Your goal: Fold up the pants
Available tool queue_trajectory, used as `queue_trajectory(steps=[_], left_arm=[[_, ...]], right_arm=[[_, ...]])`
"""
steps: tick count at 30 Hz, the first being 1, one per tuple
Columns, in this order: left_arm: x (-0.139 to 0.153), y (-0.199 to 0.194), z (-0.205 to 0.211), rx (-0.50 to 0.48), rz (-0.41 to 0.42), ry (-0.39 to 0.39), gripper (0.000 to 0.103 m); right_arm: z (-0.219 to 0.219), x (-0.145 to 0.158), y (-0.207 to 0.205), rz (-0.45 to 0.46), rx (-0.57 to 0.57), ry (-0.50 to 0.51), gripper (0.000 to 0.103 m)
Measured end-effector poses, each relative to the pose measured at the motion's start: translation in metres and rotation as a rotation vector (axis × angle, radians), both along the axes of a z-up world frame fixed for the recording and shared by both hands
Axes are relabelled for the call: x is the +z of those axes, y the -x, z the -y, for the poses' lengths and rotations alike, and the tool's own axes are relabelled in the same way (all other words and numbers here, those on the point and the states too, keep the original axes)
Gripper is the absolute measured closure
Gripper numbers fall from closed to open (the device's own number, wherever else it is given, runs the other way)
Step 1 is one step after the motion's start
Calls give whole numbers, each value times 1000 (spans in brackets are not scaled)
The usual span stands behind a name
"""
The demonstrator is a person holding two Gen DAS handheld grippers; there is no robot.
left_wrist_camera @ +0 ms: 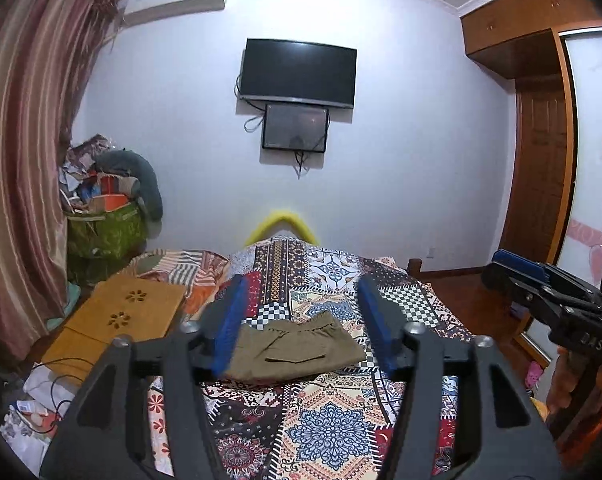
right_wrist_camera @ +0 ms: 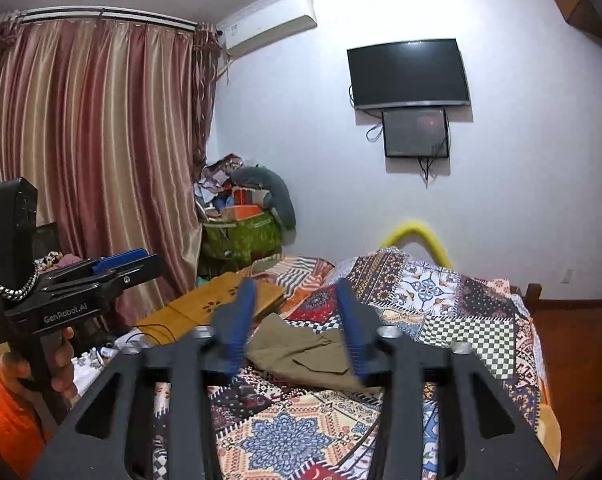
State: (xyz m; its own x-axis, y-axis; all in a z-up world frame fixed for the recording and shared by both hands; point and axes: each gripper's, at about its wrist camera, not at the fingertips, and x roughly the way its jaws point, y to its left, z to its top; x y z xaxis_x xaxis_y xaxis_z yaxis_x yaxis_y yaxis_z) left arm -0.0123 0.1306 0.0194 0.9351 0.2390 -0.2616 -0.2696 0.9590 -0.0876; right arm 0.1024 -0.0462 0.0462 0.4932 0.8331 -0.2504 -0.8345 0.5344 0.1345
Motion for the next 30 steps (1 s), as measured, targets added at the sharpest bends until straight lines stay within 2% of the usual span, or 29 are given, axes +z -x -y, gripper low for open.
queue_trajectory(steps=[1,3,5,10,13,15,18,30], left_arm=[[0,3,2,4,7,-1,29],[1,9,8,8,19,-9,19],[3,13,12,13,26,-16,15],[4,19,18,34,40,-33,4],[2,21,21,38,46,-46,3],[1,21,22,46,48,-46,2],[-1,21,25,61,46,-55,0],[-8,12,22,60,22,-52,0]], right_arm=[[2,0,3,3,-3,-12,44],[3,1,7,15,-24,-23,38],[6,2,11,22,-41,-30,25],[9,4,12,18,-73,-34,18],[12,4,15,17,-84,-28,11],[11,5,14,20,-92,-25,10],[13,4,17,30,-111,-18,1],[20,1,16,12,-127,-23,1]])
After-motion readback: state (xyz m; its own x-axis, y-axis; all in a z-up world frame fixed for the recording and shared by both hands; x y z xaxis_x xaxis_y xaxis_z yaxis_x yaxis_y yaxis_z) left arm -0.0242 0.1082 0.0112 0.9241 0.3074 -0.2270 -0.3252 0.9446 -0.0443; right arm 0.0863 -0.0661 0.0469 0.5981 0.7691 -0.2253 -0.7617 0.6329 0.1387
